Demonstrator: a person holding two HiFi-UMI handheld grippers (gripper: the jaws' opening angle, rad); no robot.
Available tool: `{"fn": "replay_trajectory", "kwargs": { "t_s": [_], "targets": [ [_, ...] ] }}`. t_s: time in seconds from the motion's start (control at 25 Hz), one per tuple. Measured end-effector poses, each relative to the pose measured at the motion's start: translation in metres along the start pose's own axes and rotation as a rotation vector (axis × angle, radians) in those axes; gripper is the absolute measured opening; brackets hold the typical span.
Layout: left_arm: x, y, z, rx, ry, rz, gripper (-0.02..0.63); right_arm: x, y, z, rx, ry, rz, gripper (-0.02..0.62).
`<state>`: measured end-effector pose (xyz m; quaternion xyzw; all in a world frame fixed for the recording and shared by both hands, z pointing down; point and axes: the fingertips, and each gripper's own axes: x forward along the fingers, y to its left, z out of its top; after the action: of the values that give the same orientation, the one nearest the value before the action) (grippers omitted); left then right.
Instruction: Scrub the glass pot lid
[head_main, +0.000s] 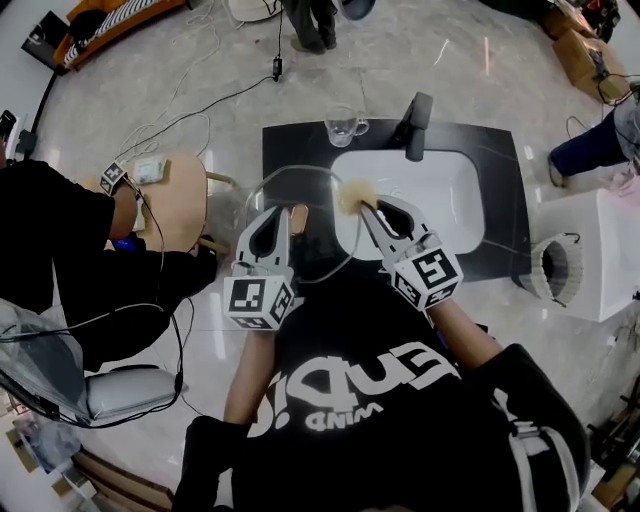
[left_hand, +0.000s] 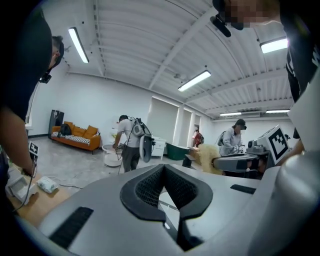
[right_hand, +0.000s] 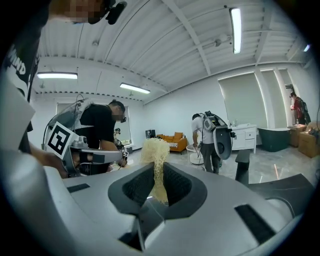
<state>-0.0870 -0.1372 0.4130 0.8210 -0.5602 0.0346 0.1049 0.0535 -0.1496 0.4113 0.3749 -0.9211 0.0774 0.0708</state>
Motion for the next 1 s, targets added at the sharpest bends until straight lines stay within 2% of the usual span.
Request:
{"fn": "replay_trajectory", "kwargs": {
  "t_s": [1.0],
  "targets": [
    [-0.0039,-0.0017,-0.0021,-0.015,0.007,0.016,0.014,-0.0033,0.0025,0.0025,0.004,-0.005,-0.012,0.045]
  ]
}}
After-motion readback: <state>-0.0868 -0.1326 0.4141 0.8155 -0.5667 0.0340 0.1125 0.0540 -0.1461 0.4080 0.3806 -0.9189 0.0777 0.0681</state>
